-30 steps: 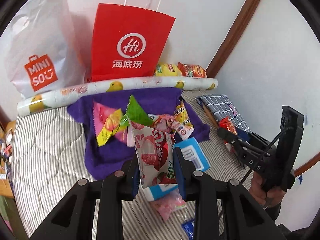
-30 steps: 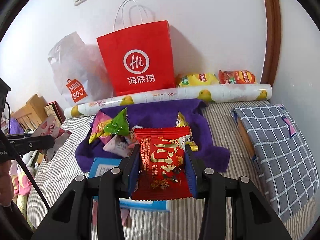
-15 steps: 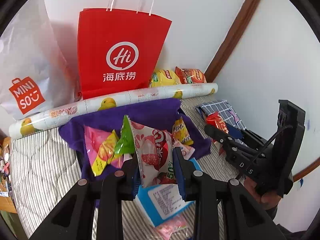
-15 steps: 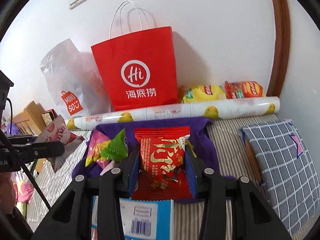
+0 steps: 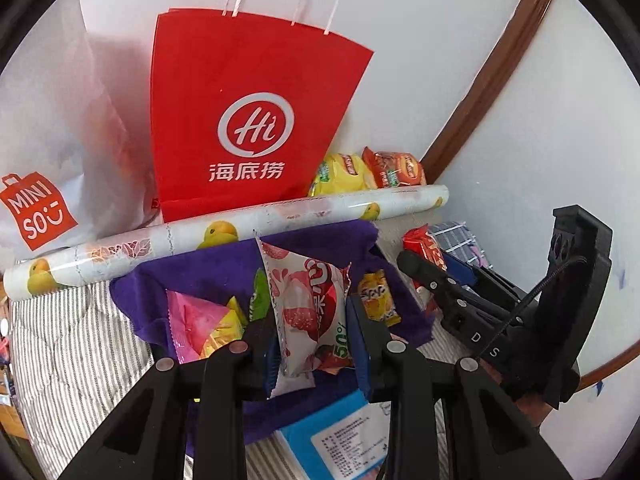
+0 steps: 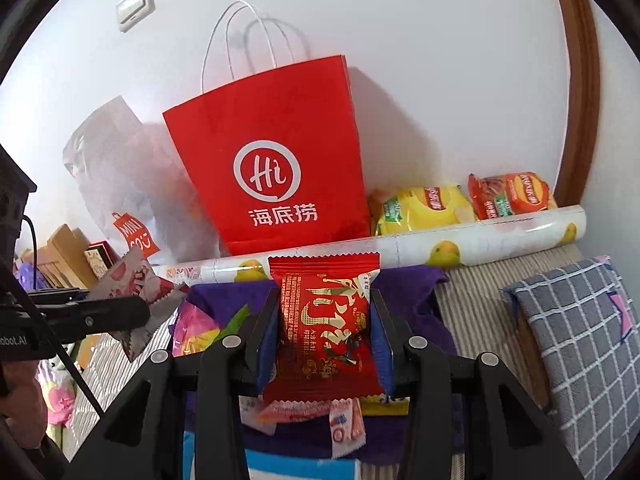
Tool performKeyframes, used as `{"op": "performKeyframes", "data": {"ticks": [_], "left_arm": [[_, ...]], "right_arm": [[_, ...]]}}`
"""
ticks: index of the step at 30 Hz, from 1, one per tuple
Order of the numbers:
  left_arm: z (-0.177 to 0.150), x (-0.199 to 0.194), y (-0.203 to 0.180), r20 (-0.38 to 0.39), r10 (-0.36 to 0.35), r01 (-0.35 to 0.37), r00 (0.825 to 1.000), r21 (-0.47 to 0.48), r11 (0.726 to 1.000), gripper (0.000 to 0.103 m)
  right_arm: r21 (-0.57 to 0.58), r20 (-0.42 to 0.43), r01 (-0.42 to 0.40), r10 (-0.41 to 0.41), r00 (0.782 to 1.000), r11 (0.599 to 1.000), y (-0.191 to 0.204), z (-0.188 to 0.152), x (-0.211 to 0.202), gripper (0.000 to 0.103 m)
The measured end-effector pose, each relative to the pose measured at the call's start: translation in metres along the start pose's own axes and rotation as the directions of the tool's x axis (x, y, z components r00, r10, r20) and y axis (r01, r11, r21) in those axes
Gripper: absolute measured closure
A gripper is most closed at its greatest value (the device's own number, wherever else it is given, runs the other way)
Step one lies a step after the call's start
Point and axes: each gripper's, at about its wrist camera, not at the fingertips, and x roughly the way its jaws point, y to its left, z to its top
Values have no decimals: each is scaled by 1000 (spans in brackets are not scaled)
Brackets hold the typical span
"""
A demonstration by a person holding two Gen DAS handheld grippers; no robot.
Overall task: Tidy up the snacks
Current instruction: 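Carry the red packet and pink peach packet over the purple towel with both grippers, then lower both packets onto the towel and open both grippers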
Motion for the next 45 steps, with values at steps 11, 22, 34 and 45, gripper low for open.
{"op": "performKeyframes", "data": {"ticks": [11,22,34,45], "left_arm": [[-1,16,6,-25,4,-4,1000,-12,1000,75],[-1,23,12,-35,9,-10,999,-27,1000,75],[-2,36,16,-60,14,-17,998,-46,999,75],[0,38,32,-56,4,-10,998,-95,995,75]], "right_arm": [[15,-45,-12,12,999,1000,-9,-19,28,62],[21,-59,-9,10,998,1000,-13,-24,32,62],[-3,-87,-10,10,996,1000,-9,-26,39,62],[27,-118,-13,16,993,1000,-17,-27,45,62]]}}
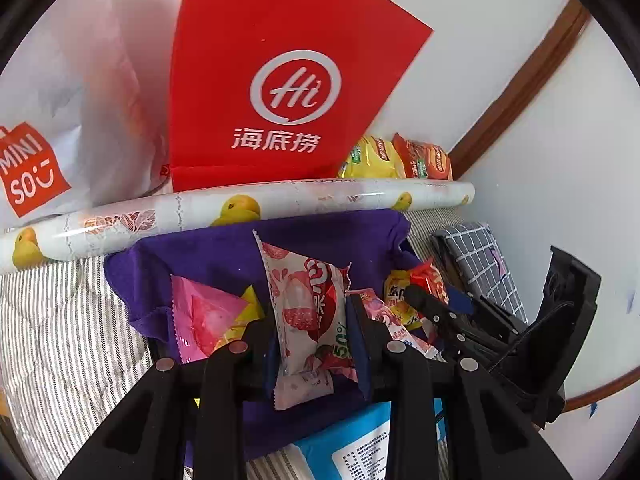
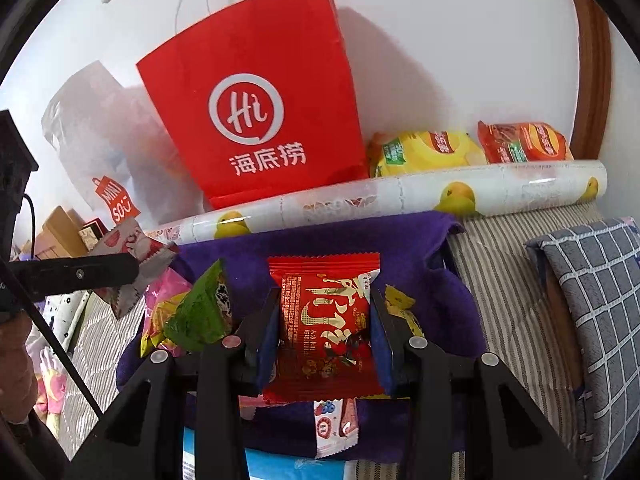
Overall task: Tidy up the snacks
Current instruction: 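Lower both packets onto the towel and open both grippers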
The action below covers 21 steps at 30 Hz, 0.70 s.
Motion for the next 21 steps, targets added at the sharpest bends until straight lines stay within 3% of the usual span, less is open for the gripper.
{"op": "performKeyframes", "data": {"ticks": [7,14,21], "left_arm": [[1,8,5,-14,-26,26,1000,-25,999,75],[-3,27,-3,-75,-16,15,997,-15,1000,75],[-8,42,-18,-111,-79,81,991,9,997,75]], "right_arm": [[-15,-62,7,-8,998,1000,0,-6,13,62],[-26,-121,34,-37,992,999,1,-11,29,62],[-14,-137,57,-59,989,998,-2,-12,33,61]]}}
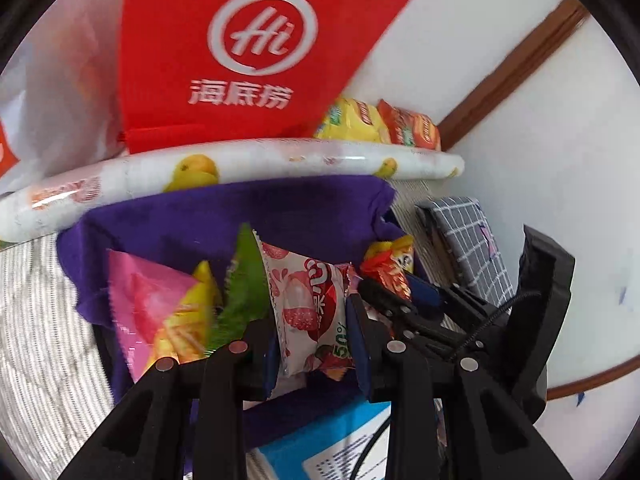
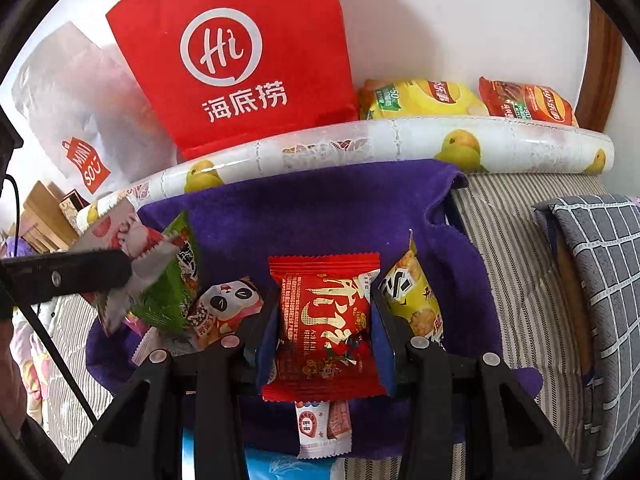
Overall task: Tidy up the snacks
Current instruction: 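Lower both packets onto the towel and open both grippers, then move both grippers back toward the remaining packets on the bedsheet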
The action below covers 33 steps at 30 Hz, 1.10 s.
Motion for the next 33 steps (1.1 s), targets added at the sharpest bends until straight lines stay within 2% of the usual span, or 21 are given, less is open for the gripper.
{"op": "performKeyframes", "data": {"ticks": [3,5,8,13,17,21,26,27,29,33], "left_arm": [[-2,7,-6,-20,-14,14,1000,9,1000,74],[-3,13,-8,-37,-22,22,999,6,1000,75],[-3,18,-8,-51,-14,14,999,-2,1000,74],[-2,26,-9,-74,-8,7,997,-17,1000,74],[-2,30,-8,-94,-15,12,995,-35,999,72],[-1,31,-9,-97,-22,17,995,-46,999,71],[-1,29,-6,-104,-43,36,994,-69,997,67],[-1,28,-6,-107,-50,42,993,-73,996,66],[-1,25,-7,-110,-58,50,992,-71,996,55],[-1,14,-18,-82,-30,28,996,-25,999,43]], "right_arm": [[2,6,3,-3,1000,1000,-1,2,-3,59],[2,19,2,-3,1000,1000,-2,3,-8,51],[0,49,22,-22,999,1000,-4,5,-19,46],[-1,86,39,-39,996,999,-9,6,-33,44],[38,83,32,-35,996,999,-16,4,-39,44],[66,82,9,-14,997,998,-22,-5,-51,44],[62,80,28,-33,996,998,-24,-22,-70,43],[61,72,34,-39,997,998,-24,-25,-73,42],[57,56,43,-46,997,997,-25,-35,-77,42],[52,33,60,-61,998,997,-26,-53,-84,42]]}}
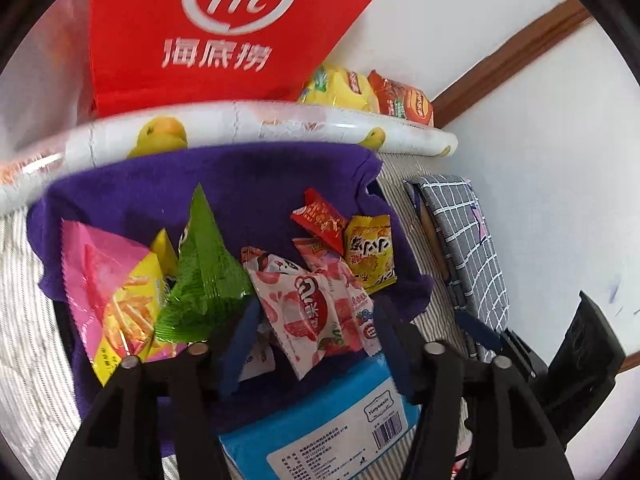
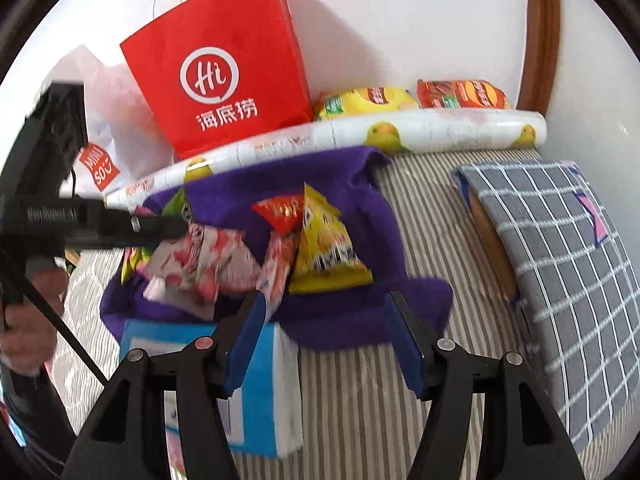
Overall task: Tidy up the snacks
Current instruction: 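Move both grippers back toward the remaining packets on the bedsheet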
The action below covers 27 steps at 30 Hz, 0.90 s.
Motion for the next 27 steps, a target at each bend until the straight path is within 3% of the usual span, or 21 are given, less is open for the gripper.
{"op": "performKeyframes", "data": {"ticks": [14,27], "left_arm": [[-5,-42,-22,69,-33,29,997,56,998,33],[-18,-74,-39,118,-44,33,992,99,995,31]], "right_arm": [[48,37,-11,10,999,999,0,-36,-47,42],[23,-20,-14,15,1000,1000,23,-82,-60,46]]}}
